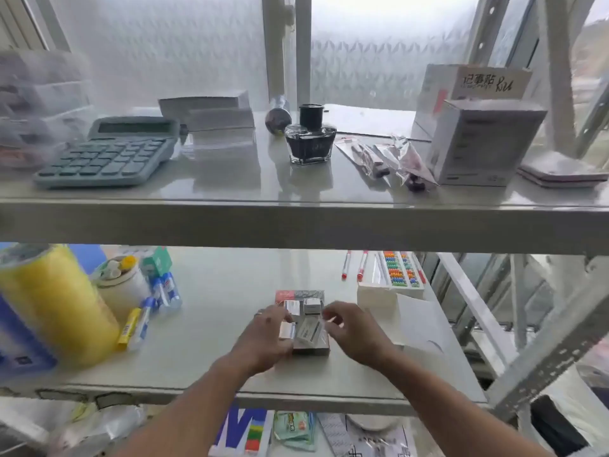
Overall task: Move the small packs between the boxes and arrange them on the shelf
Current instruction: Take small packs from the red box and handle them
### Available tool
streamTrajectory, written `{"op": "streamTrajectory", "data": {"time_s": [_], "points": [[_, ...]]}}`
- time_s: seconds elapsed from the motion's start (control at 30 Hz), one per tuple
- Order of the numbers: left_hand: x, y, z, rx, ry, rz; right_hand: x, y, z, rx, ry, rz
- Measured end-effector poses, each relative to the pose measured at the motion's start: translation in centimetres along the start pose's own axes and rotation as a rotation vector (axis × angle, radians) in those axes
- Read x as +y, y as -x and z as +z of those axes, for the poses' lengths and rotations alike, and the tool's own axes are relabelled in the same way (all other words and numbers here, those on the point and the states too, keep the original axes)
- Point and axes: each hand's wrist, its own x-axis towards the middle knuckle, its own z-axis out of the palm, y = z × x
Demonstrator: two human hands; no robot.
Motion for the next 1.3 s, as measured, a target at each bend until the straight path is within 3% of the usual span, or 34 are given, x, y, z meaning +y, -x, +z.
{"op": "streamTrajectory", "data": {"time_s": [0.2,0.43,0.73,1.0,1.3], "points": [[-1.1,-2.3,-0.1,-0.214,-0.086,-0.073,1.6,-6.5,1.6,-0.139,0.143,0.132],[-2.2,-3.3,-0.1,-0.255,-0.085,-0.032,3.4,-8.7,3.6,-0.262,0.206,0.166],[-1.7,-3.5,-1.2,-0.254,-0.060,-0.018,4.2,-8.4,3.0,-0.193,0.092,0.131],[7.4,-6.7,0.6,-0.112,0.090,0.110,9.3,-3.5,-7.1,0.014,0.050,0.145],[13.0,-10.0,6.7,-0.054,-0.135,0.080,13.4,-3.2,-6.6,0.027,0.226,0.197]]}}
